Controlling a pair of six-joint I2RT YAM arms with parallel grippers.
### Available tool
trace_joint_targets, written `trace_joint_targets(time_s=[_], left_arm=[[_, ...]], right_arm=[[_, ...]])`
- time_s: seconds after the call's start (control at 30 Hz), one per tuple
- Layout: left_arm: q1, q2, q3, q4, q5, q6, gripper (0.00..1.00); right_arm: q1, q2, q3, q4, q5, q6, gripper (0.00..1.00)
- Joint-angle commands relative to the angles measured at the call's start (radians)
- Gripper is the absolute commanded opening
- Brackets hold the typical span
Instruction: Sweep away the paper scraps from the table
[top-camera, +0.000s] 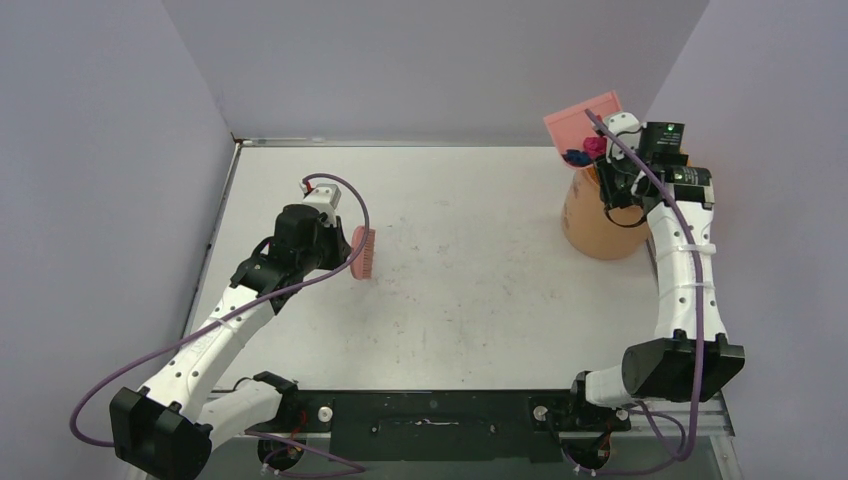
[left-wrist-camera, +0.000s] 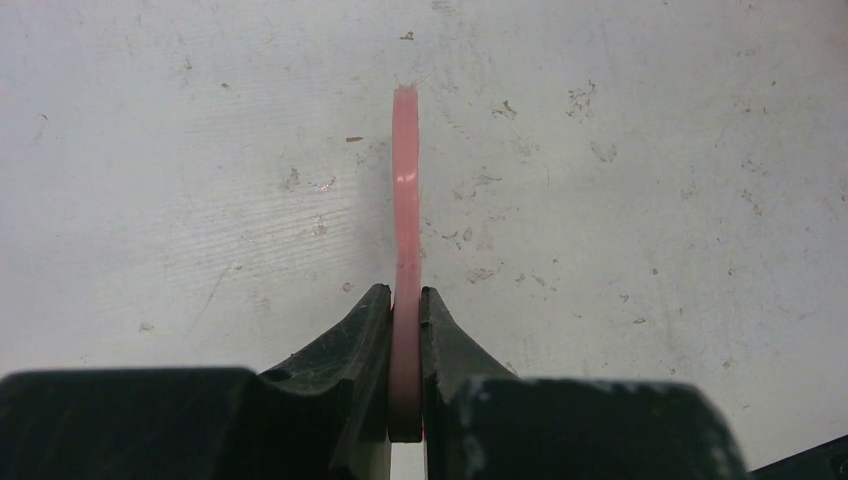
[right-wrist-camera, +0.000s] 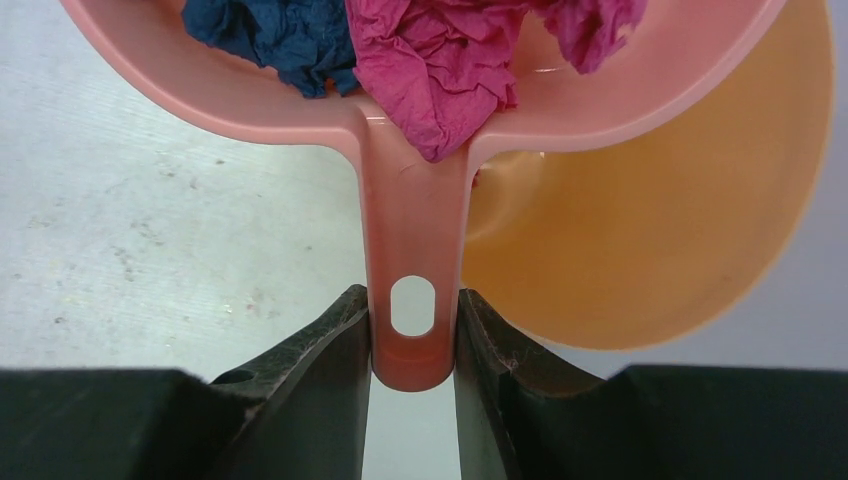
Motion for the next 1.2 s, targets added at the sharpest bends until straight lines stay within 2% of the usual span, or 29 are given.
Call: trace_joint_targets(time_s=[0.0,0.17,0.33,0.57,0.73,0.83,1.0,1.17], left_arm=[[0.004,-0.024,0.01,0.059,0.001,0.016,0.0],[0.004,-0.017,0.012,0.058,0.01,0.019,0.0],[0.003,-0.026,0.012,0.055,0.008,0.02,0.0],[0.0,-0.016,0.014,0.054,0.013,0.022,0.0],[0.0,-0.021,0.015,0.052,0.006,0.025,0.0],[0.001,-0.024,0.013,0.053,-0.001,0.026,0.0],[0.0,-0.002,0.018,0.048,0.006,0.026,0.0],[-0.001,-0.002,0.018,0.044,-0.002,0.026,0.0]], right_arm=[[-0.104,0.039,0.121,-0.071,-0.014,-0.059,0.05],[-0.205,0.109,0.217,-0.128,0.029,-0.109,0.05],[-0.25,0.127,0.167,-0.045,0.269,-0.191,0.05],[-0.286,0.175,0.195,-0.013,0.462,-0.363,0.05],[-0.283,0.189,0.201,0.034,0.616,-0.55,0.11],[-0.266,0.145,0.121,0.147,0.699,-0.701,0.11],[-0.169,0.061,-0.035,0.439,0.903,-1.004,0.08],[-0.129,-0.003,-0.194,0.747,0.975,-1.281,0.07]])
